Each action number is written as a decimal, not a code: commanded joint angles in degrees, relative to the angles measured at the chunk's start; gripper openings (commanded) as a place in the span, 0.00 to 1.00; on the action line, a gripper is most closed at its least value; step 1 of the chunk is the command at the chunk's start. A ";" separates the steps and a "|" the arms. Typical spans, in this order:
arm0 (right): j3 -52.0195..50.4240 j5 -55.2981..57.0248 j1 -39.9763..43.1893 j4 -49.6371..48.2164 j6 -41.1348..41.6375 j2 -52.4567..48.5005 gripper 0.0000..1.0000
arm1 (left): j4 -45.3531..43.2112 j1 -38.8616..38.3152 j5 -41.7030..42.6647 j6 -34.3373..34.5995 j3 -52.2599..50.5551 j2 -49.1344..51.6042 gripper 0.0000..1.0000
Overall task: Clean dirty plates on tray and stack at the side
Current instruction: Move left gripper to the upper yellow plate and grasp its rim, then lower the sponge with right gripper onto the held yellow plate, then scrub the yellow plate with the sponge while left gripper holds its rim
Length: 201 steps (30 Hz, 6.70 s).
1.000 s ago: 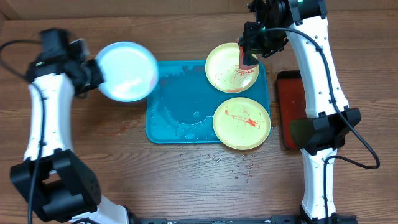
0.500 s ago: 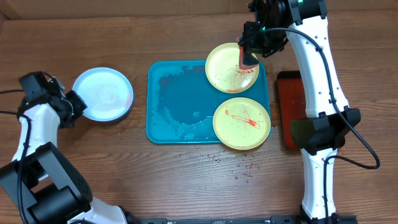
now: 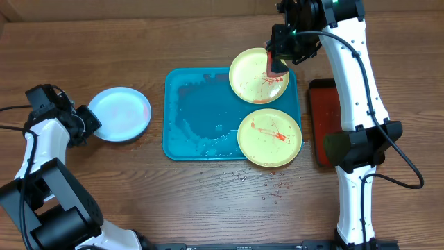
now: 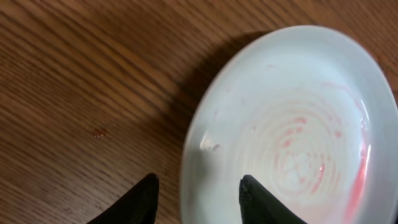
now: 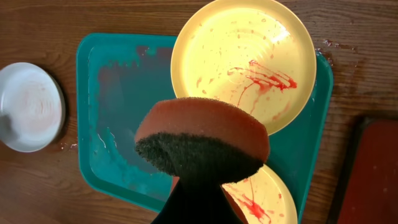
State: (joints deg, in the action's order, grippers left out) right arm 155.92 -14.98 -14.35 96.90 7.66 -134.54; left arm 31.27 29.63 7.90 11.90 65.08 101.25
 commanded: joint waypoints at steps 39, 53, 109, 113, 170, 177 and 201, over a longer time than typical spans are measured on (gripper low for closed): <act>1.22 -0.04 2.01 0.09 -0.24 0.48 0.04 | 17.14 -46.25 11.13 -13.57 53.75 34.88 0.67; 1.22 -0.04 1.99 0.13 -0.24 0.48 0.04 | 12.98 -47.23 11.06 -13.44 53.55 39.23 0.51; -7.10 -0.07 1.55 -2.80 -0.24 0.48 0.04 | 32.44 -37.53 -3.54 -16.87 50.95 38.47 0.44; -10.34 -0.11 0.94 -4.44 -0.22 0.48 0.04 | 32.48 -37.57 1.68 -19.87 50.95 38.47 0.32; -40.70 -6.75 -14.82 -44.41 19.28 -7.58 0.04 | 40.46 -33.75 8.74 -9.14 50.95 34.47 0.04; -40.68 -14.78 -17.46 -43.85 14.47 -7.85 0.04 | 40.46 -34.64 8.66 -9.18 50.95 34.34 0.04; -35.74 15.15 -11.26 -33.07 14.14 -7.82 0.04 | 41.59 -32.74 3.96 -9.18 50.95 34.34 0.04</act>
State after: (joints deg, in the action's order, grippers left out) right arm 119.68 -9.32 -27.24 64.64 19.73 -140.00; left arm 72.31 -4.91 14.81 3.03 116.16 138.43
